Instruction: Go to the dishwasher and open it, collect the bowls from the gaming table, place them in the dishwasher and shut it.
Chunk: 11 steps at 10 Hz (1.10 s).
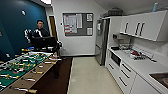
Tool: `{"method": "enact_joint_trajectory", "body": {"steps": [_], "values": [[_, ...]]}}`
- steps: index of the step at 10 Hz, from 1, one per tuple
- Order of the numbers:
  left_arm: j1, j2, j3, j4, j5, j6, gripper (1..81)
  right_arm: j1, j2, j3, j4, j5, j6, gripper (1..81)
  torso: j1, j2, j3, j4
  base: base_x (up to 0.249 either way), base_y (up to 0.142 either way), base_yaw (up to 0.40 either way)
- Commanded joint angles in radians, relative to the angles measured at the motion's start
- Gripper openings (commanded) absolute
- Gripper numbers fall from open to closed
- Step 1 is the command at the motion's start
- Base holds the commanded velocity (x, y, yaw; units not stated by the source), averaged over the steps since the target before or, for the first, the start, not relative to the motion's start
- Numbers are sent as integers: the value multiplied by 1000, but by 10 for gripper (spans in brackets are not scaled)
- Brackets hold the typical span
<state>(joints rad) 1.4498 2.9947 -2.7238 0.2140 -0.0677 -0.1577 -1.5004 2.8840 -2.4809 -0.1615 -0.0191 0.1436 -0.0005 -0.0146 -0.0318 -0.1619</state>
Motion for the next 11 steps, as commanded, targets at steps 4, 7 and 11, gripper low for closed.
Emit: {"method": "enact_joint_trajectory", "body": {"steps": [4, 7, 11], "values": [[-56, -5, -2, 13, 46, 3, 811, 51, -9, 8, -4, -51, -2, 811, 1, 0, 0, 0, 0, 0, 340], [-58, 0, -2, 11, 48, 3, 811, 56, -9, 13, -4, -56, -1, 811, 1, 0, 0, 0, 0, 0, 340], [-56, -9, -2, 11, 48, 3, 811, 62, -4, 47, -9, -58, -2, 811, 1, 0, 0, 0, 0, 0, 340]]}}
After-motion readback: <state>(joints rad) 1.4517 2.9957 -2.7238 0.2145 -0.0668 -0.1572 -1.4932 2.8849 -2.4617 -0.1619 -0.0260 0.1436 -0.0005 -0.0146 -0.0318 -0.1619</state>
